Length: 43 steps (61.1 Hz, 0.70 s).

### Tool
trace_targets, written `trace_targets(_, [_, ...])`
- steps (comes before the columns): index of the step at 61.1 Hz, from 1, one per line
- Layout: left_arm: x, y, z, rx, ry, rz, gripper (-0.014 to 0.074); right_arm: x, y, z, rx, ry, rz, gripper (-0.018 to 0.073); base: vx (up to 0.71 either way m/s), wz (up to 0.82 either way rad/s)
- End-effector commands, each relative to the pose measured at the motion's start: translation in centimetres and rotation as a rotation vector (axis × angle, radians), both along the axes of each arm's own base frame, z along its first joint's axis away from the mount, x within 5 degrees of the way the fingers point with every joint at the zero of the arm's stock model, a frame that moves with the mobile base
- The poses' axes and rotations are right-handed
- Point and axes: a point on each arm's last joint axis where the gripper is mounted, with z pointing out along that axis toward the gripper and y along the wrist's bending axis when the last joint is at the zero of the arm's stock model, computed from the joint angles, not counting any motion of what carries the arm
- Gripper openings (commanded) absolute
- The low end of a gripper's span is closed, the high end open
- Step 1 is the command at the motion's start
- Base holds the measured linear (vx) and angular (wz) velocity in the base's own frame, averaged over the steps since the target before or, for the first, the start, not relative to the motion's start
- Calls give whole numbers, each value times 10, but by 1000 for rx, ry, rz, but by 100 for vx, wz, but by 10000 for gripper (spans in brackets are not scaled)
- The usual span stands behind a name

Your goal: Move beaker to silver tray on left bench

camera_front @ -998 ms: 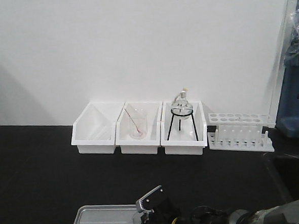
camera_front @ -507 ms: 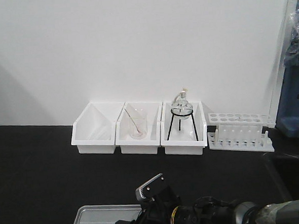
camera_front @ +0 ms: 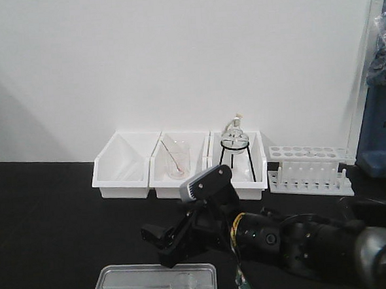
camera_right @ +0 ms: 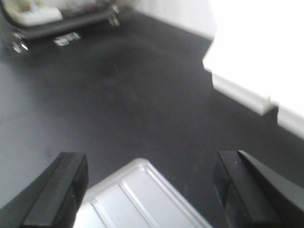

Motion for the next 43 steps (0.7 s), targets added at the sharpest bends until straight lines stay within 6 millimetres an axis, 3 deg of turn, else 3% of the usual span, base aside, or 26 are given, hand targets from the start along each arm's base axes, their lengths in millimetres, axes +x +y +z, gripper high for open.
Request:
trace_targets(1, [2,1,2,-10,-70,9,1,-33,-10,52,49,-98,95,579,0,0])
trace_targets(13, [2,1,2,-10,-70,9,1,-102,-44,67,17,-76,140,579,0,0])
trace_targets(22, [2,1,2,-10,-70,9,1,-131,-60,78,42,-115,136,579,0,0])
trace_targets(31, [2,1,2,-10,-70,9,1,-149,-70,86,58,-155,136,579,0,0])
trace_targets(43, [2,1,2,-10,-70,9,1,-152,-75,90,56,-176,107,579,0,0])
